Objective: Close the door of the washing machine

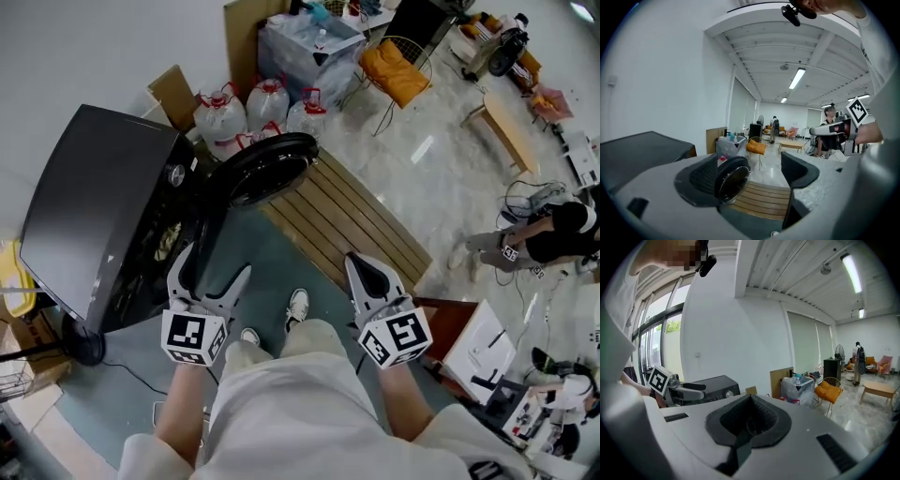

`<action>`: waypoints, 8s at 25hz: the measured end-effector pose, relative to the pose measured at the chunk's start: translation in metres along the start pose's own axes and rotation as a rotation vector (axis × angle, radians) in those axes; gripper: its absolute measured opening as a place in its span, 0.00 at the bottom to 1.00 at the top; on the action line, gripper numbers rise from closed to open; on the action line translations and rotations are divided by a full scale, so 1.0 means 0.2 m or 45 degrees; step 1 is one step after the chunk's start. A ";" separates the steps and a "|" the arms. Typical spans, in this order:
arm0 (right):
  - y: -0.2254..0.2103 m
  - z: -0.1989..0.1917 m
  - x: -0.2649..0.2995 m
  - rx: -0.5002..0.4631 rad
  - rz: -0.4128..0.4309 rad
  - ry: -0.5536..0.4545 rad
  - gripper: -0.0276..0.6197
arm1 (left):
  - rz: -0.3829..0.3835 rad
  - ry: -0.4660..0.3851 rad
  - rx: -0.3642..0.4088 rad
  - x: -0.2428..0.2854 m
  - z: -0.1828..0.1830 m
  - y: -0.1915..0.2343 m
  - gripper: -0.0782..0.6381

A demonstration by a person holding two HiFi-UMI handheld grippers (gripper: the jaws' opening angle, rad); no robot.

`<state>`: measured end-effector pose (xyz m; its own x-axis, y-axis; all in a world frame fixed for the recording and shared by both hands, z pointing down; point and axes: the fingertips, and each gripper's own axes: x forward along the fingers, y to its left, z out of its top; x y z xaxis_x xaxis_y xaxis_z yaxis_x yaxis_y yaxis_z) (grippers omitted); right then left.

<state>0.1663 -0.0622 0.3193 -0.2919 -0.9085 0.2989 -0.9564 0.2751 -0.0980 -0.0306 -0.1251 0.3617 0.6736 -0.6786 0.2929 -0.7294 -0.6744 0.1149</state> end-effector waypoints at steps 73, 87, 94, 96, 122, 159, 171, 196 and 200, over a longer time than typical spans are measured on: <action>-0.34 -1.03 0.80 0.201 0.419 0.350 0.04 | -0.060 0.677 0.783 2.16 -0.90 0.62 0.63; -0.35 -0.93 0.84 0.194 0.419 0.355 0.04 | 0.108 0.617 0.771 2.08 -0.78 0.62 0.63; -0.33 -1.01 0.75 0.190 0.430 0.341 0.04 | 0.210 0.584 0.654 1.93 -0.87 0.42 0.63; -0.31 -1.01 0.73 0.196 0.424 0.332 0.04 | 0.211 0.578 0.617 1.90 -0.88 0.40 0.63; -0.02 -0.96 0.57 0.202 0.419 0.306 0.04 | 0.229 0.462 -0.294 1.50 -0.93 0.16 0.63; 0.47 -1.02 0.46 0.159 0.500 0.331 0.04 | 0.352 0.575 -0.058 0.74 -1.22 0.27 0.57; 0.84 -1.08 0.48 0.096 0.612 0.380 0.04 | 0.382 0.562 0.043 0.43 -1.30 0.42 0.42; 1.19 -1.13 0.50 0.045 0.694 0.414 0.04 | 0.803 0.588 -0.050 -0.33 -1.44 1.00 0.17; 1.18 -1.15 0.52 0.050 0.687 0.433 0.04 | 0.808 0.641 -0.189 -0.41 -1.60 0.97 0.14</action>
<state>-0.0908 -0.0195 0.5463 -0.7245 -0.4930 0.4818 -0.6752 0.6484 -0.3517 -0.2649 -0.1079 0.6635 0.0196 -0.6821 0.7310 -0.9853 -0.1371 -0.1015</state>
